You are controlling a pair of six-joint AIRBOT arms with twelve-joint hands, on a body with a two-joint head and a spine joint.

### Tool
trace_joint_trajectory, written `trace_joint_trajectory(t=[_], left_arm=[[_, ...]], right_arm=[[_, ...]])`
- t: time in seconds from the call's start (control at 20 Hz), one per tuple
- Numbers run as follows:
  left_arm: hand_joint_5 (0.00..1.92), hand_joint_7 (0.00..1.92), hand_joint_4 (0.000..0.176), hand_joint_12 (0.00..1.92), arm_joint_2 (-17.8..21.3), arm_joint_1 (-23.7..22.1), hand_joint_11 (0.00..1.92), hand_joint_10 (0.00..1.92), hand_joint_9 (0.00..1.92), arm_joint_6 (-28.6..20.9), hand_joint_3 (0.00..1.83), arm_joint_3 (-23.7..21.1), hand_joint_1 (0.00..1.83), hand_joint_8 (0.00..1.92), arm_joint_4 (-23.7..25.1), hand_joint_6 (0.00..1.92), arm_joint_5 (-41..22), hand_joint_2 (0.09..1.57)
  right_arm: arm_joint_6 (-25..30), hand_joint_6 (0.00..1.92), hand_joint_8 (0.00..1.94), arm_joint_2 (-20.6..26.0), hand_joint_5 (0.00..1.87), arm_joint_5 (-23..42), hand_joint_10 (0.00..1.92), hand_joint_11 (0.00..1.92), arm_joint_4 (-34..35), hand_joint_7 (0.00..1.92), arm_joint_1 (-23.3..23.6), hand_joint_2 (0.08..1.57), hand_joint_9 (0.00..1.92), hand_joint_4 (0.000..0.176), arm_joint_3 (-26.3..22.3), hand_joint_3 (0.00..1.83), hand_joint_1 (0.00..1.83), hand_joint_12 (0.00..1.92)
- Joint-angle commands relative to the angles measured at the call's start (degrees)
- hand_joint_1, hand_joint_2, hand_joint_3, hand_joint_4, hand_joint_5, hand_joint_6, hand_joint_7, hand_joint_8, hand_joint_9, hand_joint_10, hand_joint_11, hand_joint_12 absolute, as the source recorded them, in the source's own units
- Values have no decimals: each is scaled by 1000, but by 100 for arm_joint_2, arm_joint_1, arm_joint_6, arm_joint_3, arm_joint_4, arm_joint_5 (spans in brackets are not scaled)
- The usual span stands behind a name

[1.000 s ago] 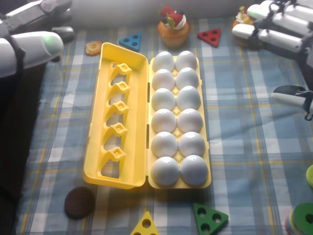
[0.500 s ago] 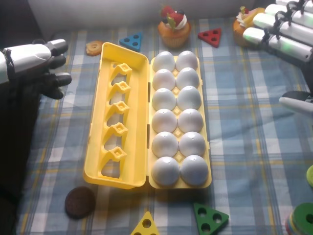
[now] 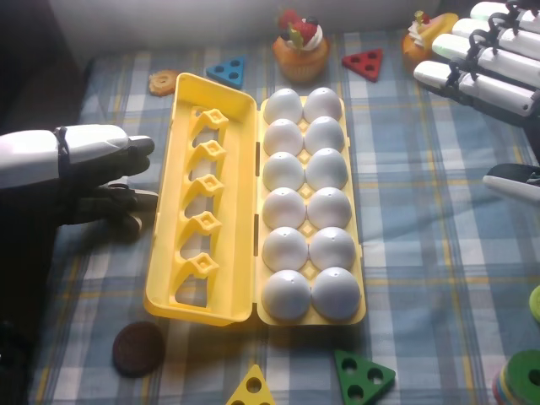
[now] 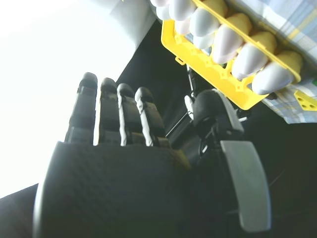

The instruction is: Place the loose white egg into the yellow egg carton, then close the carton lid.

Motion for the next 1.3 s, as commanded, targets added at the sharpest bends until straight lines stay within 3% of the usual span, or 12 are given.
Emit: trace_joint_trajectory(t=[0.0, 0.1, 0.25, 0.35, 0.4, 0.6, 0.7, 0.85, 0.95, 1.05, 1.2, 1.25], left_arm=[[0, 0, 0, 1344, -47, -85, 209, 31, 427, -93, 0, 26, 0, 0, -129, 0, -612, 1254], [0, 0, 0, 1357, -64, -105, 190, 22, 417, -123, 0, -8, 0, 0, -105, 0, -782, 1241], [0, 0, 48, 1278, -81, -123, 216, 22, 431, -155, 2, -43, 16, 0, -106, 0, -977, 1254], [0, 0, 49, 1213, -94, -123, 202, 30, 476, -181, 0, -59, 24, 0, -128, 0, -1136, 1236], [0, 0, 21, 1281, -87, -123, 144, 8, 429, -181, 5, -86, 12, 0, -152, 0, -1254, 1270], [0, 0, 21, 1237, 122, -209, 118, 1, 383, 227, 0, -381, 0, 0, -282, 0, -1770, 1224], [0, 0, 41, 1273, 133, -268, 161, 4, 371, 336, 0, -453, 79, 0, -288, 0, -1905, 1224], [0, 0, 31, 1229, 83, -390, 201, 7, 385, 500, 0, -528, 86, 0, -261, 0, -2063, 1222], [0, 0, 45, 1246, -21, -610, 170, 6, 380, 516, 1, -504, 44, 0, -70, 0, -1981, 1234], [0, 0, 88, 1388, -177, -978, 54, 5, 362, 425, 0, -430, 73, 0, 315, 0, -1805, 1217], [0, 0, 63, 1457, -385, -1309, 15, 12, 370, 108, 2, -273, 19, 0, 815, 0, -1578, 1225], [0, 0, 87, 1458, -463, -1422, 2, 17, 381, 5, 0, -215, 40, 0, 995, 0, -1499, 1216]], right_arm=[[-15, 0, 0, 36, 0, 703, 0, 0, 14, 0, 57, 1412, 0, 9, -17, 0, 348, 0], [-15, 0, 0, 36, 0, 703, 0, 0, 17, 0, 57, 1412, 0, 10, -19, 0, 331, 0], [-15, 0, 0, 39, 0, 705, 0, 0, 44, 0, 49, 1412, 0, 0, -20, 0, 349, 0], [-15, 0, 0, 41, 0, 707, 0, 0, 59, 0, 41, 1415, 0, 0, -21, 1, 297, 0], [-15, 0, 0, 50, 0, 709, 0, 0, 68, 0, 29, 1416, 0, 0, -26, 1, 290, 0], [-15, 0, 0, 66, 0, 756, 0, 0, 99, 0, 5, 1407, 0, 0, -36, 0, 319, 0], [-15, 0, 0, 78, 0, 781, 0, 0, 108, 0, -2, 1403, 0, 0, -42, 0, 344, 0], [-15, 0, 0, 109, 0, 820, 0, 0, 111, 0, -4, 1415, 0, 0, -64, 1, 343, 0], [-15, 0, 0, 139, 0, 844, 0, 0, 111, 0, -4, 1419, 0, 5, -81, 2, 367, 0], [-16, 0, 0, 169, 0, 861, 0, 0, 111, 0, -5, 1410, 0, 25, -92, 0, 404, 0], [-16, 0, 0, 174, 0, 867, 0, 0, 112, 0, -5, 1406, 0, 18, -96, 0, 446, 0], [-16, 0, 0, 174, 0, 868, 0, 0, 112, 0, -5, 1409, 0, 12, -96, 0, 456, 0]])
